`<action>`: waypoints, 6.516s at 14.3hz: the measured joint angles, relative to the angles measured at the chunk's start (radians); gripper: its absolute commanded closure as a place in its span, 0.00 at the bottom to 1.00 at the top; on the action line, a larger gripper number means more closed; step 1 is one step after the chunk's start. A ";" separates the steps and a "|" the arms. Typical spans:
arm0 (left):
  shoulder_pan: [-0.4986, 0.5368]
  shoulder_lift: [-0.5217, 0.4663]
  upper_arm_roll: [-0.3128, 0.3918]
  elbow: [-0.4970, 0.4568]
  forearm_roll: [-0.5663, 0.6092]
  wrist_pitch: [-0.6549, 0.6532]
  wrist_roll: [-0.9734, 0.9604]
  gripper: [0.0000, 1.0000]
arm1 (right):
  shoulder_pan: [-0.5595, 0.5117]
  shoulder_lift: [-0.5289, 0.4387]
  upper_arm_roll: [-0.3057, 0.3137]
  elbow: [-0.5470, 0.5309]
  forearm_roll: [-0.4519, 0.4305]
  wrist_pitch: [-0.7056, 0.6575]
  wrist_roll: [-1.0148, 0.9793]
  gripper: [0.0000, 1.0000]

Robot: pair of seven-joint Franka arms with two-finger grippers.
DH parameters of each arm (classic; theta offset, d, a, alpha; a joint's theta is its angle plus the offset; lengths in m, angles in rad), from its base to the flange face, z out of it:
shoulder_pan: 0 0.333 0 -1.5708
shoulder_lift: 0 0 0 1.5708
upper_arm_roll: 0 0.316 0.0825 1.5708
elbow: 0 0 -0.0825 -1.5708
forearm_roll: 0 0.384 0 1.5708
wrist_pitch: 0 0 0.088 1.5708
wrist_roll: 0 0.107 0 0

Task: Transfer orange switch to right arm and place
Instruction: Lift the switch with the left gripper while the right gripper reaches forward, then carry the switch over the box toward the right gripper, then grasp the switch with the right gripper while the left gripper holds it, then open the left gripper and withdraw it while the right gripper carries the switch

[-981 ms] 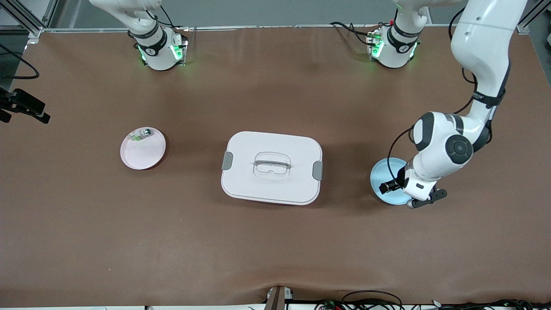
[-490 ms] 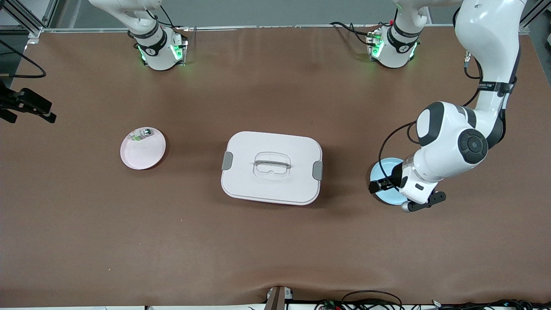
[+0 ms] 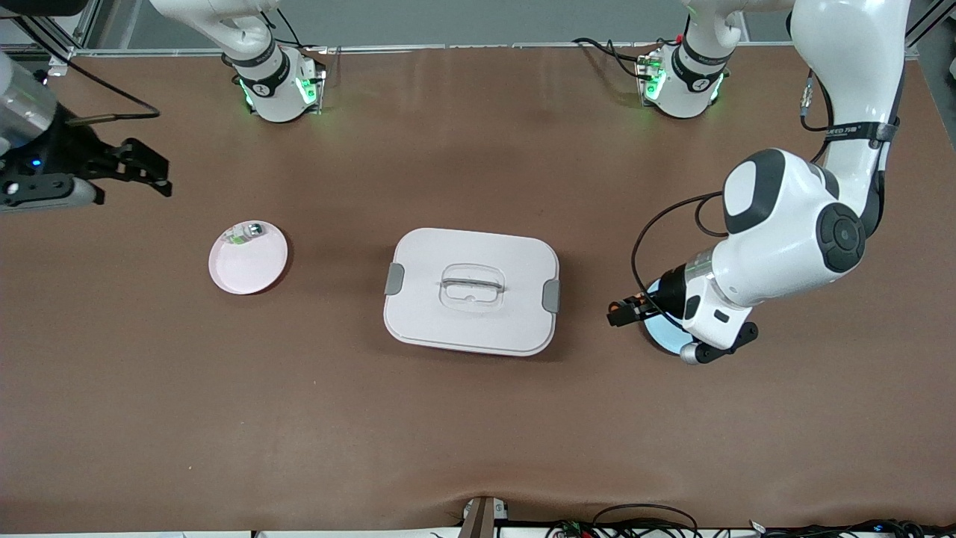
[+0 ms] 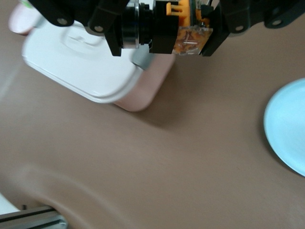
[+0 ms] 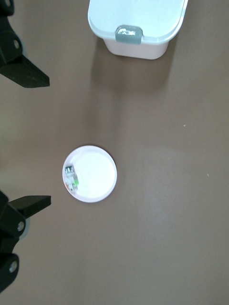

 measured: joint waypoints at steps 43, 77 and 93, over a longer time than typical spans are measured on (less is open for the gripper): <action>-0.209 0.079 -0.310 0.083 -0.280 0.152 -0.668 1.00 | 0.506 -0.188 0.020 -0.651 0.625 1.087 0.674 0.00; -0.062 0.027 -0.304 0.116 -0.032 0.151 -0.464 0.00 | 0.359 -0.169 0.009 -0.637 0.562 0.755 0.324 0.93; 0.439 -0.039 -0.301 0.121 0.503 -0.279 0.244 0.00 | -0.010 -0.160 0.000 -0.625 -0.042 0.458 -0.600 0.99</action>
